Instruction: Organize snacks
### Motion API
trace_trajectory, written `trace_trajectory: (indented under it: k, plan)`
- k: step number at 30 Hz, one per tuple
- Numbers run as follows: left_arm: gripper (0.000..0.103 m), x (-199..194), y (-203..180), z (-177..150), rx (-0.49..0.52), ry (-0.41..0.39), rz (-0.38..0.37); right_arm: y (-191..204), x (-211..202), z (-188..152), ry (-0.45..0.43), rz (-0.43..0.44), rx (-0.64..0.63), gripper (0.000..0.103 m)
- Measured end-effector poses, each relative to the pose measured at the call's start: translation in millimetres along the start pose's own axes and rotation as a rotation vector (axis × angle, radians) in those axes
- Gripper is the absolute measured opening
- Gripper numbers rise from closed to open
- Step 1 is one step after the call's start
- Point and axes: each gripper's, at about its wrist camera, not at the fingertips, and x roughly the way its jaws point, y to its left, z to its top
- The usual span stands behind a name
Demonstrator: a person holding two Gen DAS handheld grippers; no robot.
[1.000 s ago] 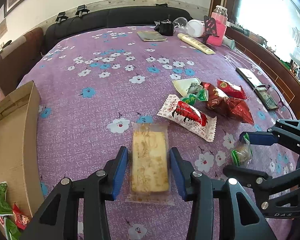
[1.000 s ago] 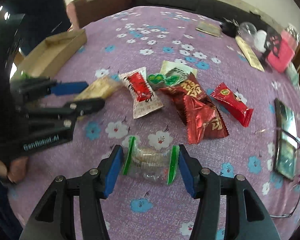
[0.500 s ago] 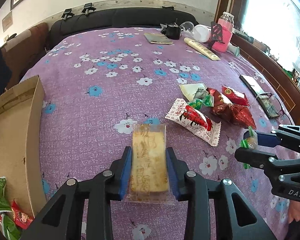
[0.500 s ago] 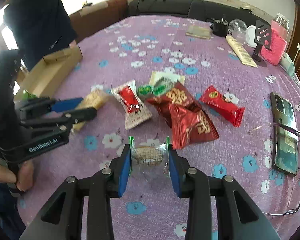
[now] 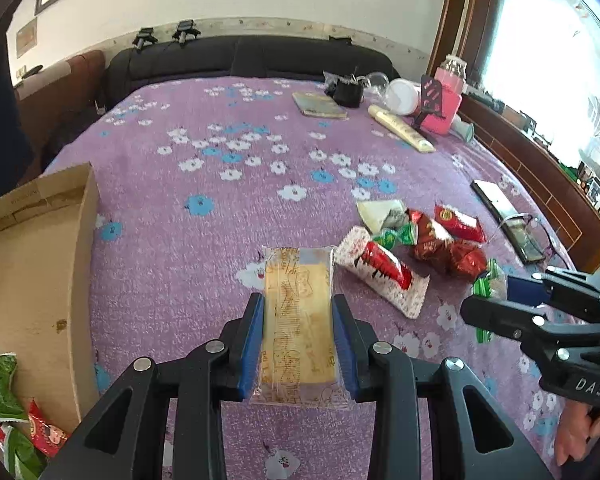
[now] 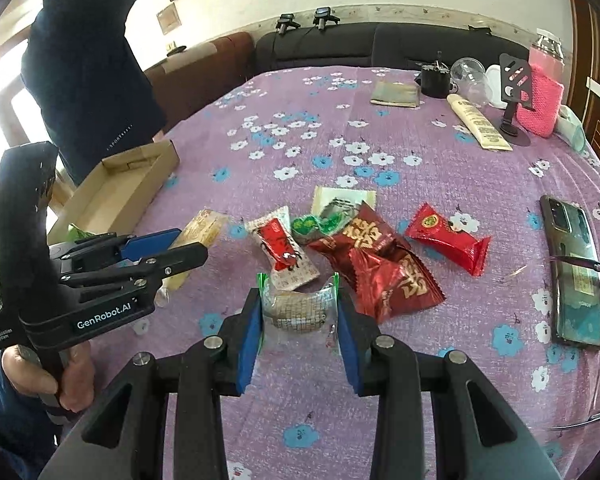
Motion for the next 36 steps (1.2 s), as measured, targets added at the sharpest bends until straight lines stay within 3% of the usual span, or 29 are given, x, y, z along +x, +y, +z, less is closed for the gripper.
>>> trace_trajectory:
  k: [6,15,36]
  plan:
    - [0.035,-14,2,3,-0.001,-0.084,0.030,12,-4,-1,-0.054,0.009,-0.018,0.034]
    - [0.035,-28,-7,3,0.050,-0.178,0.097,8,-2,-2,-0.056,0.013,0.013,0.034]
    - [0.035,-34,-16,0,0.094,-0.218,0.125,8,3,-2,-0.058,0.012,0.019,0.034]
